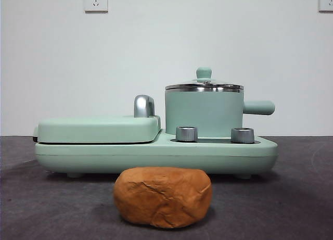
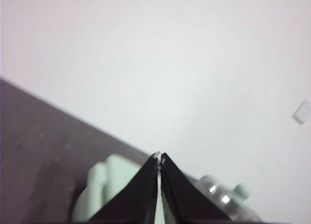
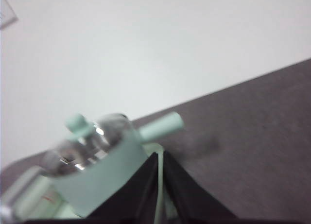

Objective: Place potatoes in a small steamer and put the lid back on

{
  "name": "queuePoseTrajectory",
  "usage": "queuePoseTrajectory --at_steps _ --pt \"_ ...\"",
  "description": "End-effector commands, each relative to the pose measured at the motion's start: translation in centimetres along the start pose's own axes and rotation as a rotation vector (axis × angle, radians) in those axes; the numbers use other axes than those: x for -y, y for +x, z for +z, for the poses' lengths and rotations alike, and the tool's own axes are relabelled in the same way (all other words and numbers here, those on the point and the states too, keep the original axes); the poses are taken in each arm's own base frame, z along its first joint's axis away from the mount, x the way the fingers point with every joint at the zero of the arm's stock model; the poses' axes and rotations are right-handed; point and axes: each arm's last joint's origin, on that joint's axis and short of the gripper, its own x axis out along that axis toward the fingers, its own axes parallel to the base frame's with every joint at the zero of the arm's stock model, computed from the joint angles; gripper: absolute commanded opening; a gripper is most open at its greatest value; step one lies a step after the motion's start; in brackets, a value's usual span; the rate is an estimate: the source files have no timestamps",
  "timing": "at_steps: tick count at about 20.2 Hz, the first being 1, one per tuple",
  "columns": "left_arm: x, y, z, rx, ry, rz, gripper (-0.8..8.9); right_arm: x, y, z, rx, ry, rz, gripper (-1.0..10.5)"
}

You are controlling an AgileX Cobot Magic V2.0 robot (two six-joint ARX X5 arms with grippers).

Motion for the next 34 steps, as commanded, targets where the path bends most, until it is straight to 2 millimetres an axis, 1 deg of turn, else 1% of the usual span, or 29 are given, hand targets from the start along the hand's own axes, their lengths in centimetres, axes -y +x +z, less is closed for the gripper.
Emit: queuePoseTrajectory --at_steps 1,4,6,9,14,16,18,20,21,22,23,24,26,32,34 --pt "2.2 -0.1 2.6 -0.006 0.013 -0.031 0.08 -1.4 -0.1 2.6 -0.030 0.014 0.015 0.1" --pt "4.3 -0.1 5.0 -0.104 0.122 -0.045 0.08 -2.8 0.3 4.8 -0.125 -0.080 0.072 0.1" --pt "5.6 0.2 6.4 -0.183 0.234 -0.054 0.08 -3.7 0.8 6.3 -0.197 -0.164 0.127 0.1" --pt "6.8 0.9 8.0 -0.304 0.376 -0.064 0.07 -4.8 1.7 8.0 -0.298 -0.290 0.218 0.1" --pt "7.3 2.9 9.2 -0.482 0.661 -0.094 0.06 -6.1 3.5 9.9 -0.396 -0.526 0.339 0.1" --pt "7.1 3.7 9.3 -0.519 0.780 -0.126 0.06 -6.5 4.2 10.3 -0.409 -0.619 0.365 0.1" --pt "7.0 4.5 9.4 -0.539 0.854 -0.146 0.06 -6.8 4.9 10.7 -0.410 -0.708 0.368 0.1" --pt "6.8 5.0 9.4 -0.554 0.866 -0.149 0.07 -7.0 5.4 10.9 -0.408 -0.766 0.378 0.2" --pt "6.7 5.3 9.4 -0.561 0.862 -0.148 0.12 -7.1 5.7 10.9 -0.408 -0.789 0.390 0.4" --pt "6.7 5.4 9.4 -0.565 0.860 -0.147 0.46 -7.2 5.9 10.8 -0.409 -0.800 0.396 1.0" --pt "6.6 5.6 9.4 -0.566 0.859 -0.147 1.20 -7.1 6.1 10.7 -0.411 -0.808 0.394 1.9" --pt "6.6 5.8 9.4 -0.566 0.859 -0.146 2.14 -7.1 6.2 10.7 -0.417 -0.809 0.381 2.8" --pt "6.6 5.8 9.4 -0.561 0.857 -0.146 3.42 -7.1 6.4 10.6 -0.424 -0.807 0.375 3.9" --pt "6.9 6.0 9.5 -0.540 0.799 -0.158 3.40 -7.1 6.3 10.6 -0.431 -0.748 0.362 4.0" --pt "7.1 6.4 9.5 -0.520 0.789 -0.177 3.39 -7.1 6.3 10.6 -0.434 -0.733 0.359 4.0"
